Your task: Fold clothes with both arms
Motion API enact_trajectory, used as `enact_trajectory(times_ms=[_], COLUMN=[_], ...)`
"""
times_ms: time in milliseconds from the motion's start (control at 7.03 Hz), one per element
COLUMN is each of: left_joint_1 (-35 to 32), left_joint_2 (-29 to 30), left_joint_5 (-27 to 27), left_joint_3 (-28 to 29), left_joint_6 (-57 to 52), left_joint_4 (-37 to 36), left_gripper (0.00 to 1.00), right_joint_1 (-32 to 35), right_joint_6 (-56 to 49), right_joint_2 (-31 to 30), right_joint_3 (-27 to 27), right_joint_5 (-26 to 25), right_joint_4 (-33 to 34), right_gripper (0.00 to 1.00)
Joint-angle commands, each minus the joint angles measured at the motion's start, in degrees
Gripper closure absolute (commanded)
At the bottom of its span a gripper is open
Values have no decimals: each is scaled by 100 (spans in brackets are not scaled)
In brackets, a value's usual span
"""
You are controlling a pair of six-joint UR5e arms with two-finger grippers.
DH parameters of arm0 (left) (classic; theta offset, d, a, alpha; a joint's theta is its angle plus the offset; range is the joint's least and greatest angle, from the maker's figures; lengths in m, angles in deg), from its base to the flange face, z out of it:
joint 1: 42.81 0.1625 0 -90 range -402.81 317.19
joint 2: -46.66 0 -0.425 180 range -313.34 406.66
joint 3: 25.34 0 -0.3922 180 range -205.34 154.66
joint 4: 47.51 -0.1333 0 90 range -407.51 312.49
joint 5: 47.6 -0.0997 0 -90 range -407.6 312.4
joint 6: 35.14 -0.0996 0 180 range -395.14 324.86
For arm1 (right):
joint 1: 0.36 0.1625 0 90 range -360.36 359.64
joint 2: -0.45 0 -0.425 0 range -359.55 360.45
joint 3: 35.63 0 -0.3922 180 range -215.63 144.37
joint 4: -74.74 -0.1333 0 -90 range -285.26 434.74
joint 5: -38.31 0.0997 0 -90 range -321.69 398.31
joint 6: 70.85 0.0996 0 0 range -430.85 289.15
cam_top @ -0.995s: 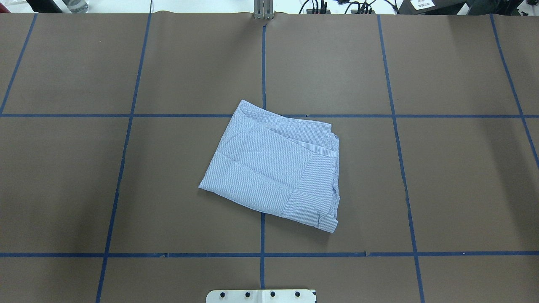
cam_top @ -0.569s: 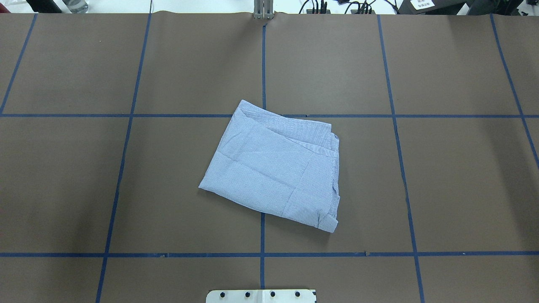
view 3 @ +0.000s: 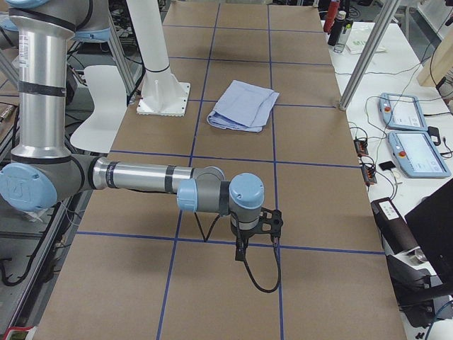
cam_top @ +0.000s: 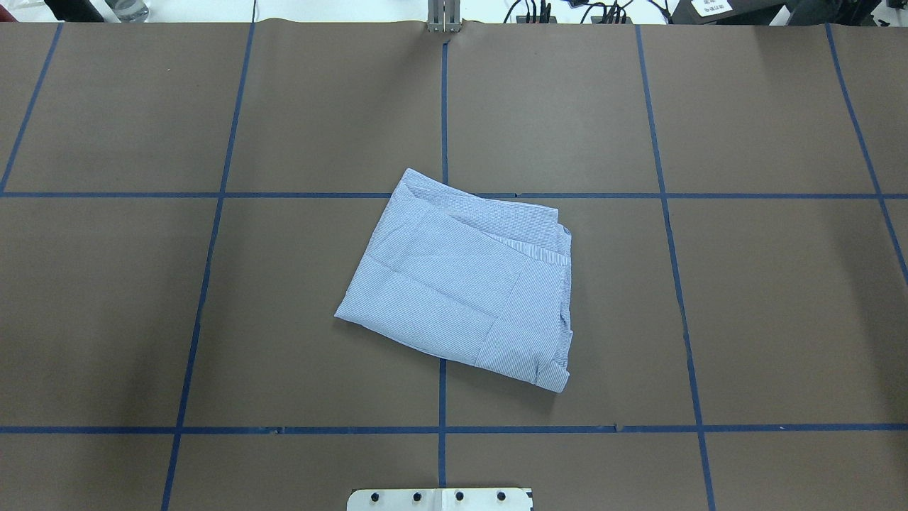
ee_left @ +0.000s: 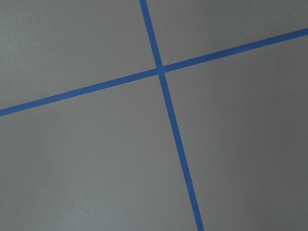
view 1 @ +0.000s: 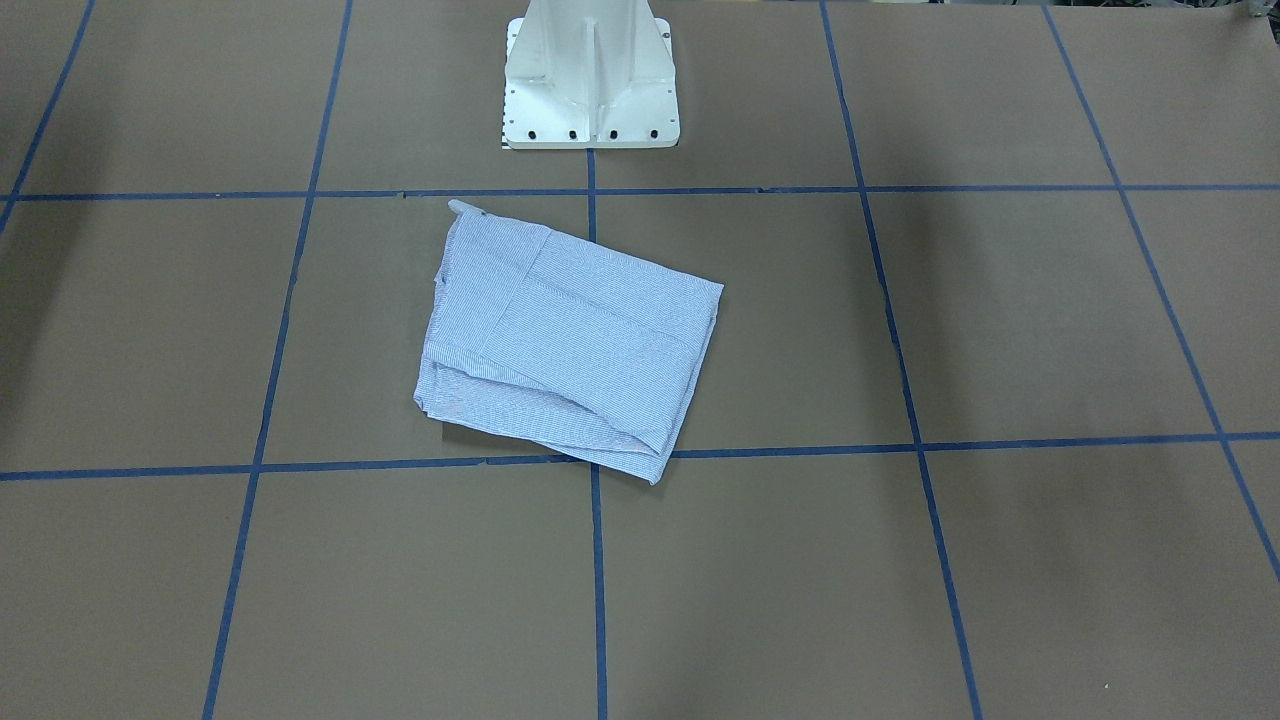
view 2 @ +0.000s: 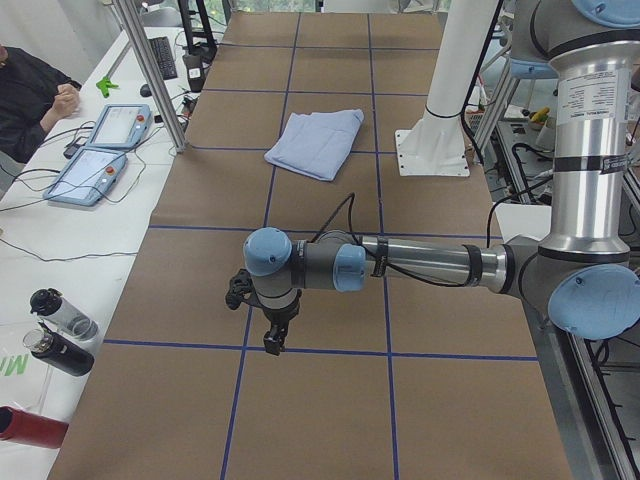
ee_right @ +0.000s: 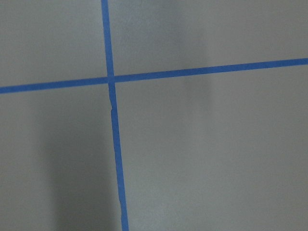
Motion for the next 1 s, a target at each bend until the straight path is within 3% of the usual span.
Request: enact_trajectory(times_ms=[0,427,853], left_joint_1=[0,-9,-9], left_joint_2=[-2,-2,-10], left_joint_5=[0,-9,0], left_joint_3=[7,16,42], left_joint_6=[12,21,73], left_joint_4=[0,0,-9], left_gripper=[0,0,0], right_joint_1=[-52,-395,-404], right_joint_6=[520,573,564], right_joint_2=[-165,-182,-235], right_joint_3=[15,427,411], right_joint_5=[361,275,275], right_joint_4=[-396,68,27], right_gripper=[0,0,0])
